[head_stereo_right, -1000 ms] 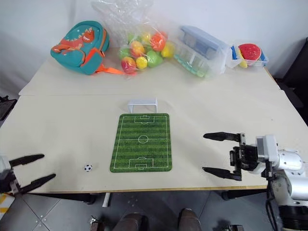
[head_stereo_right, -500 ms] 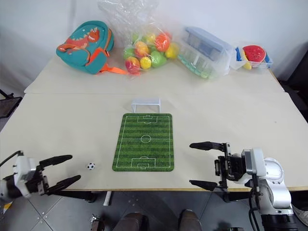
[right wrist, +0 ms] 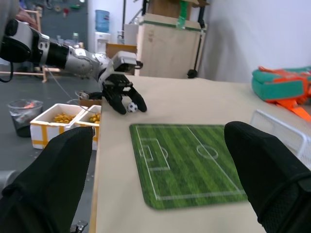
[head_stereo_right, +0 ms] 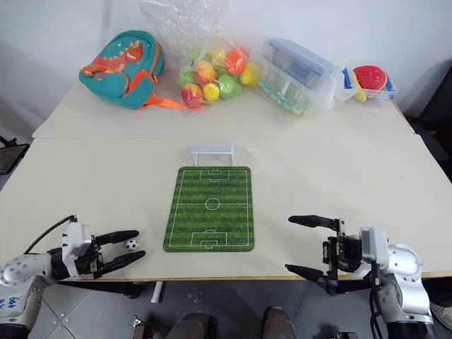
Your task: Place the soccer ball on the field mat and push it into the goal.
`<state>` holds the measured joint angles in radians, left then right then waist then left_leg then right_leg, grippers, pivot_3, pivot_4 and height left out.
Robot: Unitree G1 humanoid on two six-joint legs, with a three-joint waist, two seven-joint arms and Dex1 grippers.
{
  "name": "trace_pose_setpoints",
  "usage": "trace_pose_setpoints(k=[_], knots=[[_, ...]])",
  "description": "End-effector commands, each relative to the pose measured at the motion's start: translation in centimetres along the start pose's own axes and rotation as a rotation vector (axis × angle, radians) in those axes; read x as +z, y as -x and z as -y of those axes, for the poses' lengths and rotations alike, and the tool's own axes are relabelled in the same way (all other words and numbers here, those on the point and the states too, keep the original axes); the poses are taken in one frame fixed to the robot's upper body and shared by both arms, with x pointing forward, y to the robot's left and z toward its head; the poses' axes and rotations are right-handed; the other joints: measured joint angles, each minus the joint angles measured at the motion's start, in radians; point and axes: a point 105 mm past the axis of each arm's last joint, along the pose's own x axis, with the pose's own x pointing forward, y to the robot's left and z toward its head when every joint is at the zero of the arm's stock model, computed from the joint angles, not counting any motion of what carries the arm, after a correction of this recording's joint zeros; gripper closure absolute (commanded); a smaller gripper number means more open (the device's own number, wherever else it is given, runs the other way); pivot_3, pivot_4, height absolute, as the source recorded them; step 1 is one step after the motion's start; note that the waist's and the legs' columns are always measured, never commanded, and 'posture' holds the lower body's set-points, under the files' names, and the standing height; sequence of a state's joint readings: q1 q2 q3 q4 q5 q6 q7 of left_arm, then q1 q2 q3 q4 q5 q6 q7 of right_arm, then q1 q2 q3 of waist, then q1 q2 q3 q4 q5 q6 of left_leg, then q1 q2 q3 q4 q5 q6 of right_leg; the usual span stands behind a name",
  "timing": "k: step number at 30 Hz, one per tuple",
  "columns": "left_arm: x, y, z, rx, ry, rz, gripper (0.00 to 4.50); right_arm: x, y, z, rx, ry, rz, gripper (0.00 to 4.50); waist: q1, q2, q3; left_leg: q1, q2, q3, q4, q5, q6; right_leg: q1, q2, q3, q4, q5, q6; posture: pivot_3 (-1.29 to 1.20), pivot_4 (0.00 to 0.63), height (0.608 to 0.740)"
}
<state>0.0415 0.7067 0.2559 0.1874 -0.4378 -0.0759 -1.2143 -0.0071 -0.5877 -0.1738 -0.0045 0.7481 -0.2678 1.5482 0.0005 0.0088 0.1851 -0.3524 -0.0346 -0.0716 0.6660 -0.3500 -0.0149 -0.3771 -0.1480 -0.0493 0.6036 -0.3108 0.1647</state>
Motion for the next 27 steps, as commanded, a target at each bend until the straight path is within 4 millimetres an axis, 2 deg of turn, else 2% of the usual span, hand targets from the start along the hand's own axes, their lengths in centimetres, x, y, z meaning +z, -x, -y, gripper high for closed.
trace_pose_setpoints(k=[1,4,5,9,12,16,19,21,24,27], knots=[[-0.1,0.0,0.0,-0.007,-0.008,-0.019,2.59,0.0,0.8,-0.7,0.036,0.04,-0.005,0.0,-0.001,0.0,0.0,0.0,0.0,0.0,0.0,0.0,0.0,0.0,0.0,0.0,0.0,0.0,0.0,0.0,0.15,0.74],[-0.1,0.1,-0.2,-0.01,-0.024,-0.034,3.49,-0.5,1.4,-0.7,0.016,0.045,-0.017,0.0,-0.002,0.0,0.0,0.0,0.0,0.0,0.0,0.0,0.0,0.0,0.0,0.0,0.0,0.0,0.0,0.0,0.15,0.74],[0.0,0.1,-0.3,-0.013,-0.03,-0.036,3.64,-0.6,1.6,-0.6,0.009,0.047,-0.022,0.0,-0.002,0.0,0.0,0.0,0.0,0.0,0.0,0.0,0.0,0.0,0.0,0.0,0.0,0.0,0.0,0.0,0.15,0.74],[0.6,0.2,-0.5,-0.027,-0.041,-0.034,3.64,-0.8,2.3,-0.5,-0.01,0.058,-0.04,0.0,-0.002,0.0,0.0,0.0,0.0,0.0,0.0,0.0,0.0,0.0,0.0,0.0,0.0,0.0,0.0,0.0,0.15,0.74],[4.2,-1.5,-0.5,-0.096,-0.085,0.053,3.64,-0.4,4.0,-0.6,-0.045,0.072,-0.085,0.0,0.003,0.0,0.0,0.0,0.0,0.0,0.001,0.0,0.0,0.0,0.0,0.0,0.0,0.0,0.0,0.0,0.15,0.74],[9.5,-5.3,0.7,-0.26,-0.134,0.139,3.64,0.4,6.3,-0.7,-0.086,0.085,-0.151,0.0,0.025,0.0,0.0,-0.001,-0.002,0.0,0.003,0.0,0.001,0.001,-0.001,0.0,0.0,0.0,0.001,0.0,0.15,0.74],[11.3,-8.9,1.7,-0.357,-0.202,0.135,3.64,0.7,7.5,-1.0,-0.111,0.067,-0.18,0.0,0.023,0.001,0.0,-0.001,-0.002,0.0,0.002,0.0,0.001,0.002,-0.001,0.0,0.0,0.001,0.001,0.0,0.15,0.74],[11.5,-11.2,2.4,-0.405,-0.212,0.107,3.64,0.8,7.8,-1.5,-0.11,0.05,-0.188,0.0,0.023,0.001,-0.001,-0.001,-0.002,0.003,0.002,0.0,0.001,0.002,-0.001,-0.001,-0.001,0.001,0.001,0.0,0.15,0.74],[10.6,-13.7,3.7,-0.455,-0.211,0.058,3.64,0.7,7.6,-2.4,-0.085,0.009,-0.182,0.0,0.013,0.001,0.0,-0.001,-0.001,0.007,0.002,0.0,0.001,0.002,0.001,0.0,-0.001,0.001,0.001,0.0,0.15,0.74],[9.0,-14.8,4.5,-0.476,-0.227,-0.017,3.64,0.9,7.0,-2.8,-0.063,0.0,-0.16,0.0,0.006,-0.001,0.001,0.0,-0.001,0.008,0.002,0.0,0.001,0.002,0.001,0.0,-0.001,0.001,0.001,0.0,0.15,0.74]])
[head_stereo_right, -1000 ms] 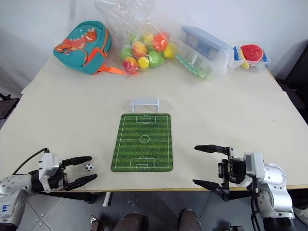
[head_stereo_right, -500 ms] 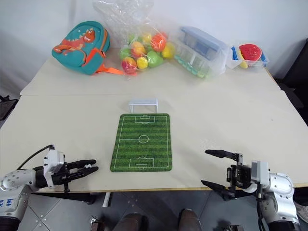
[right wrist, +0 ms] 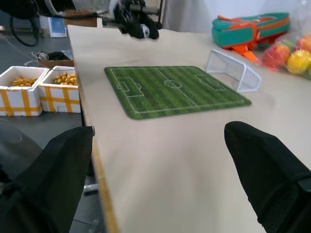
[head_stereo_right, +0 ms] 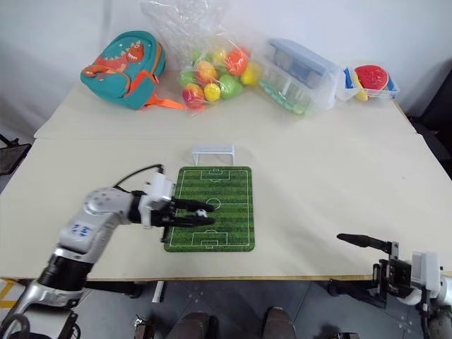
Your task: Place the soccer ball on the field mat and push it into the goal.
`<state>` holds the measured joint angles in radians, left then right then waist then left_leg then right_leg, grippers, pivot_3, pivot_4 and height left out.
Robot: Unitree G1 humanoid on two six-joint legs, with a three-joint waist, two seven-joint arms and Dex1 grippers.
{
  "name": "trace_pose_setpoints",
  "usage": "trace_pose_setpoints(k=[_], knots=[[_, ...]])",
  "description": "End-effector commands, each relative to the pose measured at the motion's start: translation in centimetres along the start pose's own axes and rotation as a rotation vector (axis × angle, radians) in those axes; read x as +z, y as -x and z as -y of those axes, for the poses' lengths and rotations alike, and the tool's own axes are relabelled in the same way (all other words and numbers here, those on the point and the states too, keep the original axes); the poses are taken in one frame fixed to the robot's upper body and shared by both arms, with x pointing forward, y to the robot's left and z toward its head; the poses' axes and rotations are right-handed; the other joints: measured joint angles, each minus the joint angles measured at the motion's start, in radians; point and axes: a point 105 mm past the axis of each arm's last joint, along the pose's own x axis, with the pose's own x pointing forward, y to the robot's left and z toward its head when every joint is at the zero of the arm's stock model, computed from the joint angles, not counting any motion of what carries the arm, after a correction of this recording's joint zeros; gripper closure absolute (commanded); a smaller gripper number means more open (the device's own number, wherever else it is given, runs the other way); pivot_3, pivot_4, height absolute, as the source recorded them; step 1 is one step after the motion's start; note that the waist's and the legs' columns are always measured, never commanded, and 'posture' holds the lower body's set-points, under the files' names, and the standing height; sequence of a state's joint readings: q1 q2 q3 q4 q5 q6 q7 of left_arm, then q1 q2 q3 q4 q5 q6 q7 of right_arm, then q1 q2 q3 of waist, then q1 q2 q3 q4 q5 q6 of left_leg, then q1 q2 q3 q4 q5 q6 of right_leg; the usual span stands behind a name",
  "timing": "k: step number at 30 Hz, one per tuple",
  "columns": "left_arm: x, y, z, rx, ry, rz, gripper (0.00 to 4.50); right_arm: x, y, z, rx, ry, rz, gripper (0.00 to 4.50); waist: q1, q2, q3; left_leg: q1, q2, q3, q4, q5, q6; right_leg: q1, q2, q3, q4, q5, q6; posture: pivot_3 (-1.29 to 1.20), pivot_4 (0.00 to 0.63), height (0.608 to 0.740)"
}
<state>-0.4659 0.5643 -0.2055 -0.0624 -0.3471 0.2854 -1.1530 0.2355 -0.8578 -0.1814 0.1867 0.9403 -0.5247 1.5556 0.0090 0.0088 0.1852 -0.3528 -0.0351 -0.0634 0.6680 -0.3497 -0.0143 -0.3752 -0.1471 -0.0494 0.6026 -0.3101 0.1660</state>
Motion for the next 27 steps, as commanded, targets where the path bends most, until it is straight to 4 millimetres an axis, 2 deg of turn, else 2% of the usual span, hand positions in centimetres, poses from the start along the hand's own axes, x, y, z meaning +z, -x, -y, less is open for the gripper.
trace_pose_setpoints(k=[1,5,9,16,27], knots=[[-1.4,-0.6,0.5,-0.015,-0.024,-0.086,3.64,1.2,-0.8,-0.8,0.09,0.034,0.06,0.0,-0.004,-0.001,0.001,0.0,0.0,0.0,0.0,0.0,0.0,0.0,0.0,0.0,0.0,0.0,0.0,0.0,0.15,0.74],[-2.7,-0.2,0.5,0.025,-0.036,-0.136,3.64,2.0,-3.7,-1.7,0.147,0.042,0.185,0.0,-0.005,-0.001,0.001,0.0,0.001,-0.001,0.001,0.0,0.0,0.0,0.0,0.0,0.0,0.0,0.0,0.0,0.15,0.74],[-3.0,0.1,0.3,0.056,-0.022,-0.133,3.64,2.9,-6.1,-1.4,0.166,0.065,0.225,0.0,0.007,-0.001,0.001,-0.001,0.0,-0.007,0.002,0.0,-0.001,0.0,0.0,0.0,0.0,0.0,0.0,0.0,0.15,0.74],[-3.8,0.3,1.3,0.001,-0.009,-0.148,3.64,3.0,-6.9,-0.7,0.17,0.068,0.186,0.0,0.019,-0.001,0.001,-0.003,-0.002,-0.009,0.003,0.0,0.0,0.0,-0.001,0.0,-0.001,0.001,0.001,0.0,0.15,0.74],[-4.2,-0.4,1.1,0.032,-0.002,-0.137,3.64,3.7,-6.6,0.5,0.137,0.074,0.152,0.0,0.016,-0.001,0.001,-0.003,-0.002,-0.007,0.004,0.0,0.0,0.0,-0.001,0.0,0.0,0.001,0.001,0.0,0.15,0.74]])
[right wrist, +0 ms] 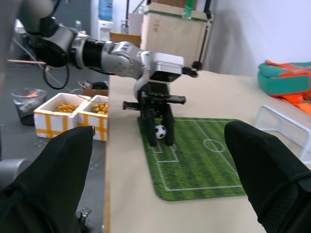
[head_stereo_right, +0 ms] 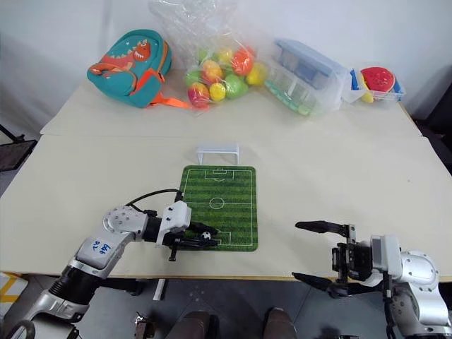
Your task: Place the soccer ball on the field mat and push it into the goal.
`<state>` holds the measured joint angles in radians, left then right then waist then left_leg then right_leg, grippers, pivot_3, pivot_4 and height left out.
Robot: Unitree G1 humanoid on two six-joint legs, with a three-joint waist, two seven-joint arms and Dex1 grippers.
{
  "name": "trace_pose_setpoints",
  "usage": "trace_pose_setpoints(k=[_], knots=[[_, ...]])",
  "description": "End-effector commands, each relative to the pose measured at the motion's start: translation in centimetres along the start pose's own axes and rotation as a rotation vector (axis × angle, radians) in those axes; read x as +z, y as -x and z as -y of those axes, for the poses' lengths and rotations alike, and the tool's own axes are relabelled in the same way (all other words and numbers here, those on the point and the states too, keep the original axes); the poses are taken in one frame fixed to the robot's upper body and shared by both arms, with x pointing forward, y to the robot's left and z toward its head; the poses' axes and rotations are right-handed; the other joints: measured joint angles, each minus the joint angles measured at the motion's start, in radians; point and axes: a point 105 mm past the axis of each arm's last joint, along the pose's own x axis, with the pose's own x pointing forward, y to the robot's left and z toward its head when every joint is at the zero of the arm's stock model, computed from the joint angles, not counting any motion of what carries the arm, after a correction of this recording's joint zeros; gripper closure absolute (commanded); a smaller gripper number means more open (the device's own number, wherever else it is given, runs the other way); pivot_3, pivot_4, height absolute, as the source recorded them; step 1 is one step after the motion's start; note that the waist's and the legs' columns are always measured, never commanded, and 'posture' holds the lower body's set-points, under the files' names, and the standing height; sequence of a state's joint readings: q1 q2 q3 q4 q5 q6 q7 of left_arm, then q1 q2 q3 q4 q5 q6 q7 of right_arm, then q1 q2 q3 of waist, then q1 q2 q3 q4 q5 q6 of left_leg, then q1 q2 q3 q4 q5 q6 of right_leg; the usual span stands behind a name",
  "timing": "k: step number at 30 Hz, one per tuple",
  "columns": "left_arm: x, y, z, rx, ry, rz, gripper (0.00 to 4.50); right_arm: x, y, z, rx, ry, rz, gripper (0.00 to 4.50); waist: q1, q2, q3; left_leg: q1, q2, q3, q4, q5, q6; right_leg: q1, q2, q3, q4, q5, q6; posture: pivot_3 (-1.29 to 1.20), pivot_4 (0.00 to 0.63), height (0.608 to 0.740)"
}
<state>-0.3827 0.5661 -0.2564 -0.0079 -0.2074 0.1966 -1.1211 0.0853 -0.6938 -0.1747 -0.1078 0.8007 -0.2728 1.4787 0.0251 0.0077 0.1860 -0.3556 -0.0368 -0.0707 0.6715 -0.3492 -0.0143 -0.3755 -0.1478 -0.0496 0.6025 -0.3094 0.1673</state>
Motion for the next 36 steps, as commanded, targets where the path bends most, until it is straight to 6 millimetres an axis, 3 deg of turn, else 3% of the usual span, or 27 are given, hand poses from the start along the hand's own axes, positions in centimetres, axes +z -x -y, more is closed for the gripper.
trace_pose_setpoints(k=[1,2,13,22,25,29,33,36], knots=[[0.1,-0.1,0.1,-0.002,-0.014,-0.002,3.64,0.9,0.4,0.2,-0.009,0.032,-0.01,0.0,0.0,0.0,0.0,0.0,0.0,0.0,0.0,0.0,0.0,0.0,0.0,0.0,0.0,0.0,0.0,0.0,0.15,0.74],[0.0,-0.2,0.1,-0.006,-0.013,-0.002,3.64,0.9,0.6,0.1,-0.011,0.03,-0.016,0.0,0.0,0.0,0.0,0.0,0.0,0.001,0.0,0.0,0.0,0.0,0.0,0.0,0.0,0.0,0.0,0.0,0.15,0.74],[0.8,-0.2,0.5,-0.018,-0.053,0.046,0.5,0.3,2.1,-0.2,-0.027,-0.003,-0.054,0.0,0.0,0.0,0.0,0.0,0.0,0.001,0.003,0.0,0.0,0.0,0.0,0.0,0.002,0.0,0.0,0.0,0.15,0.74],[2.4,0.7,0.6,-0.008,-0.091,0.129,0.5,0.1,2.0,-0.7,-0.02,-0.035,-0.059,0.0,-0.001,0.0,0.0,0.0,0.0,0.001,0.004,0.0,0.0,0.0,0.0,0.0,0.003,0.0,0.0,0.0,0.15,0.74],[3.6,2.1,0.3,0.018,-0.107,0.196,0.5,0.2,2.0,-0.6,-0.026,-0.032,-0.059,0.0,-0.002,0.0,0.0,0.0,0.0,0.0,0.004,0.0,0.0,0.0,0.0,0.0,0.002,0.0,0.0,0.0,0.15,0.74],[5.4,6.0,0.7,0.009,-0.142,0.273,0.5,0.6,2.4,-0.3,-0.036,0.002,-0.066,0.0,-0.004,0.0,0.0,0.0,0.001,-0.001,0.004,0.0,0.0,0.0,0.0,0.001,0.002,0.0,0.0,0.0,0.15,0.74],[3.7,8.5,2.2,-0.047,-0.112,0.168,0.5,1.2,3.4,0.2,-0.041,0.034,-0.094,0.0,-0.005,0.0,0.0,0.001,0.001,-0.001,0.004,0.0,0.0,0.0,-0.001,0.001,0.001,0.0,0.0,0.0,0.15,0.74],[1.9,9.2,4.2,-0.085,-0.04,0.121,1.34,1.8,4.0,0.5,-0.038,0.063,-0.122,0.0,-0.005,0.001,0.0,0.001,0.001,-0.001,0.003,-0.001,0.001,0.0,-0.001,0.002,0.002,0.0,0.0,0.0,0.15,0.74]])
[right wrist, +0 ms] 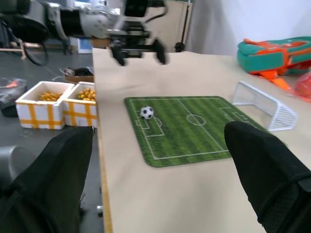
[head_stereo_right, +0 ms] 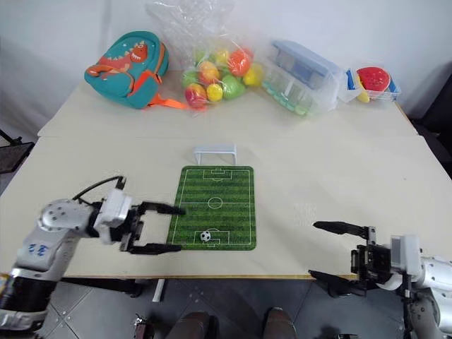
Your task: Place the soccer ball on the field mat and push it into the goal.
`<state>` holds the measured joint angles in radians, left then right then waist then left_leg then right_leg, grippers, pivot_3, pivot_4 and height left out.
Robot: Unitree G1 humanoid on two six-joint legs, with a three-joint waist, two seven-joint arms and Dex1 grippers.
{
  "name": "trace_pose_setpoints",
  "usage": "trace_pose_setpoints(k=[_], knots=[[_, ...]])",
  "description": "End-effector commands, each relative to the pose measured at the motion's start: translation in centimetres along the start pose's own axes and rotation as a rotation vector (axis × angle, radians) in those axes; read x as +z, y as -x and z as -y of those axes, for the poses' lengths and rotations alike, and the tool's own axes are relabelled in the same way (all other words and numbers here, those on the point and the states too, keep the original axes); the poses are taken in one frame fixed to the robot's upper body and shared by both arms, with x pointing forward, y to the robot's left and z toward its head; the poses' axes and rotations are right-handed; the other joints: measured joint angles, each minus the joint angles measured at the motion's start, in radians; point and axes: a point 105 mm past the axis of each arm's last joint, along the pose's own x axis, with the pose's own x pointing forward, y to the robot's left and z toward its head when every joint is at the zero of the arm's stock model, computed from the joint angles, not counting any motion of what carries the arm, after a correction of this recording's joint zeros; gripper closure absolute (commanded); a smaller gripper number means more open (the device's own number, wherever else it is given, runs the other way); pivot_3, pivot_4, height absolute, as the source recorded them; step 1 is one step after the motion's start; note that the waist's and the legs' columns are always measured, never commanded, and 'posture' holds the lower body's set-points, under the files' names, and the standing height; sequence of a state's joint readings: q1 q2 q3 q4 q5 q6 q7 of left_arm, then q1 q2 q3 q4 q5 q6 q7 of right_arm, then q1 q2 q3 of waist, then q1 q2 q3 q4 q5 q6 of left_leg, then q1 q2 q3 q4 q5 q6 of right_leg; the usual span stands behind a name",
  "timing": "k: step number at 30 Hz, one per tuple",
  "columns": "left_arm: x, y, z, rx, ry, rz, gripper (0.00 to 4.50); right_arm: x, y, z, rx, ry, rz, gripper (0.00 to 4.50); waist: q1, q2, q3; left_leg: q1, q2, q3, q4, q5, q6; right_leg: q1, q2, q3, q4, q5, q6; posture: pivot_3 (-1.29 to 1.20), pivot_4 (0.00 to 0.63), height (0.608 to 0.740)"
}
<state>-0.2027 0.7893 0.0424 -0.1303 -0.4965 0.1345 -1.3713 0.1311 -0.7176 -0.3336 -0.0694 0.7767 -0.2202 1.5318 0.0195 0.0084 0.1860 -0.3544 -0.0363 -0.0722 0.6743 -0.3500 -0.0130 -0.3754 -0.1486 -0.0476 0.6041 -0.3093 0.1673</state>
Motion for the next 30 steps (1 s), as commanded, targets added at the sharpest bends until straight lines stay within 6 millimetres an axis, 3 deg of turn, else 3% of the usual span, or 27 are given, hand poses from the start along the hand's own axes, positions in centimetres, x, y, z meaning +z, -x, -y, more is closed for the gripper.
trace_pose_setpoints(k=[1,6,10,20,26,30], knots=[[-0.4,0.3,2.2,-0.05,0.034,0.008,1.69,1.3,1.0,0.3,0.034,0.066,-0.025,0.0,0.001,0.0,0.0,0.0,0.0,0.0,0.0,0.0,0.0,0.0,0.0,0.0,0.0,0.0,0.0,0.0,0.15,0.74],[-1.7,-1.9,4.9,-0.084,0.083,0.039,3.22,1.5,1.6,0.7,0.03,0.077,-0.047,0.0,0.007,0.0,0.0,0.0,0.0,0.0,0.0,-0.001,0.001,0.0,-0.001,0.0,-0.004,0.0,0.0,0.0,0.15,0.74],[-1.5,-4.0,4.5,-0.052,0.064,0.078,4.44,1.1,1.8,0.8,0.03,0.04,-0.05,0.0,0.005,0.0,0.0,0.0,0.0,0.0,0.001,-0.001,0.001,0.0,-0.001,0.0,-0.004,0.0,0.0,0.0,0.15,0.74],[-3.0,-6.4,2.4,-0.014,0.061,0.019,4.49,-0.4,1.4,0.3,0.037,0.002,-0.048,0.0,0.004,0.001,0.0,0.0,0.0,0.001,0.001,-0.001,0.001,0.0,0.0,0.0,-0.003,0.0,0.0,0.0,0.15,0.74],[-3.9,-7.1,-0.7,0.035,0.042,-0.024,4.49,-0.8,1.7,-0.8,0.016,-0.021,-0.072,0.0,0.007,0.001,0.0,-0.001,-0.001,0.001,0.002,-0.001,0.001,0.0,0.0,0.0,-0.002,0.0,0.0,0.0,0.15,0.74],[-3.3,-7.8,-3.3,0.098,0.036,0.017,4.49,-1.0,1.7,-1.3,-0.025,-0.016,-0.073,0.0,0.006,0.001,0.0,-0.001,-0.001,0.002,0.003,-0.001,0.001,0.0,0.0,0.0,-0.001,0.0,0.0,0.0,0.15,0.74]])
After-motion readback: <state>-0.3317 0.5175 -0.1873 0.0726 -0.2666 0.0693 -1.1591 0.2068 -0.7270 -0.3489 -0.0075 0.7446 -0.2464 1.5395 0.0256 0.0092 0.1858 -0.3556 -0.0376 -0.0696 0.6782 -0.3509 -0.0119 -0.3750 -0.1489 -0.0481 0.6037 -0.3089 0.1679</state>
